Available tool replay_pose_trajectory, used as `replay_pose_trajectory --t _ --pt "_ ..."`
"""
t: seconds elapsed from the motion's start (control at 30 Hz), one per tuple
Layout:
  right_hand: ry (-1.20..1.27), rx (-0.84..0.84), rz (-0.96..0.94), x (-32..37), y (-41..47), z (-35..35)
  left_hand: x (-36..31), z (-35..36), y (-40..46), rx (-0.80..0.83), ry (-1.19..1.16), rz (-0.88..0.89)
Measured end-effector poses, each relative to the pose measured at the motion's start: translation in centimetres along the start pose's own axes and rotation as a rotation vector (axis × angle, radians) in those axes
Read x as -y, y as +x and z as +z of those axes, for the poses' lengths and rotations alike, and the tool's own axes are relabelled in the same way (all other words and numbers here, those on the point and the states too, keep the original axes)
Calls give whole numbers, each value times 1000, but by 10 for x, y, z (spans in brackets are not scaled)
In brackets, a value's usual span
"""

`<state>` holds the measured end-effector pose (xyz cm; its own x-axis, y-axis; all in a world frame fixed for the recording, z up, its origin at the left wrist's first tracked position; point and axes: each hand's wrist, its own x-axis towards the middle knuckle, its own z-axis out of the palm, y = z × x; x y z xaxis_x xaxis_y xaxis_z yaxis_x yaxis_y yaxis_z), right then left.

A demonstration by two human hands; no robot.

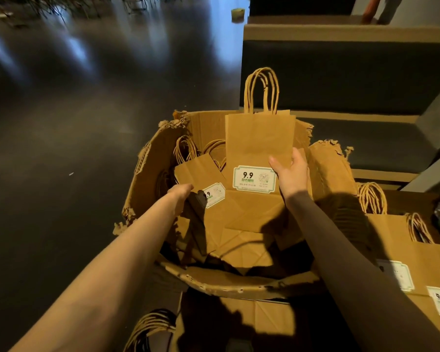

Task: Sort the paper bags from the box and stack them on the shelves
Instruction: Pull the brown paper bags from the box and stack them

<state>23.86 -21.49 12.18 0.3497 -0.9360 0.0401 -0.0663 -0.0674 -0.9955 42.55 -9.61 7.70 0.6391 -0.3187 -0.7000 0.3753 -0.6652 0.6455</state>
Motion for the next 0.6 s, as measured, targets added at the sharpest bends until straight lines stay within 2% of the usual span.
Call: replay_pose_trajectory --t 0.2,0.37,0.6 --pt "44 18 28 -6 5 2 -6 -3 6 -15 -30 -18" --pt "76 34 33 -14 8 2 -7 1 5 -7 35 -16" --pt "52 27 36 -16 10 3 -9 6 11 -38 -43 6"
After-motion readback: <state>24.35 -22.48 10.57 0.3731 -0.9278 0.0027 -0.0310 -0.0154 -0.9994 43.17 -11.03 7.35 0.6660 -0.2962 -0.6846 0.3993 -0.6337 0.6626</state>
